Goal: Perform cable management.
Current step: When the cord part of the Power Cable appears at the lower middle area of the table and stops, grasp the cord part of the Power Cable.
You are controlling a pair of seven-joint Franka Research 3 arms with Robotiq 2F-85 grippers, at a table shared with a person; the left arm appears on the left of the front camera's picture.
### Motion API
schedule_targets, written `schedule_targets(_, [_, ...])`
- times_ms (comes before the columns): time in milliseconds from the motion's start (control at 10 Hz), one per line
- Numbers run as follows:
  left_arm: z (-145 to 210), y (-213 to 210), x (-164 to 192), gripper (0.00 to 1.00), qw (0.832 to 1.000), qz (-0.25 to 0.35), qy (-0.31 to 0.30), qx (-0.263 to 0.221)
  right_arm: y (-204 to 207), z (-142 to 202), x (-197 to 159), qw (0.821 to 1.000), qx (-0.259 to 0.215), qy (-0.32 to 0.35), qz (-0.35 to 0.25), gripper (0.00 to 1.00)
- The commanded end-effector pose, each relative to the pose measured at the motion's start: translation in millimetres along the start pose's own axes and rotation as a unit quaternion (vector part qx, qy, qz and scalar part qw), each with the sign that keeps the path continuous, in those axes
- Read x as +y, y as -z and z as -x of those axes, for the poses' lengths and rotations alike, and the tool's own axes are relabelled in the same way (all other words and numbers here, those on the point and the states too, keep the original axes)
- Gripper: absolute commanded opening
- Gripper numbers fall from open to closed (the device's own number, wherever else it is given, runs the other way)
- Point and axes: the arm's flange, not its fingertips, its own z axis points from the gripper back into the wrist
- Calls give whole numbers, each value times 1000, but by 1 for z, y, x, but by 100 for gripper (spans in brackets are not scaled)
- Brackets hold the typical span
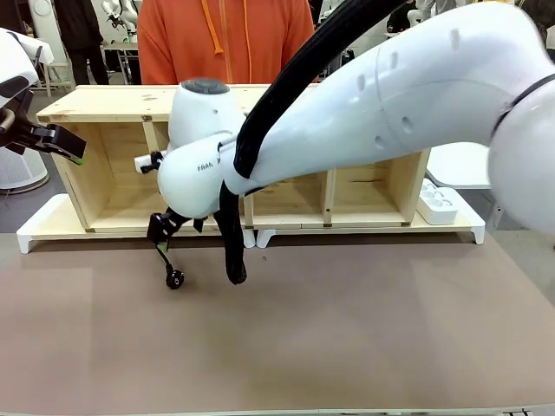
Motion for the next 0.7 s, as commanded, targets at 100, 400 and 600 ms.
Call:
schedule_targets(100, [0, 0, 0, 100, 1000, -1, -2, 0, 32, -11, -7, 999, 6, 30, -11, 100])
schedule_targets(400, [0, 0, 0, 100, 1000, -1, -2, 0, 51, -20, -12, 999, 11, 19, -28, 100])
schedule_targets(600, [0, 0, 0, 100, 1000, -1, -2, 0, 57, -25, -10, 999, 15, 16, -33, 100])
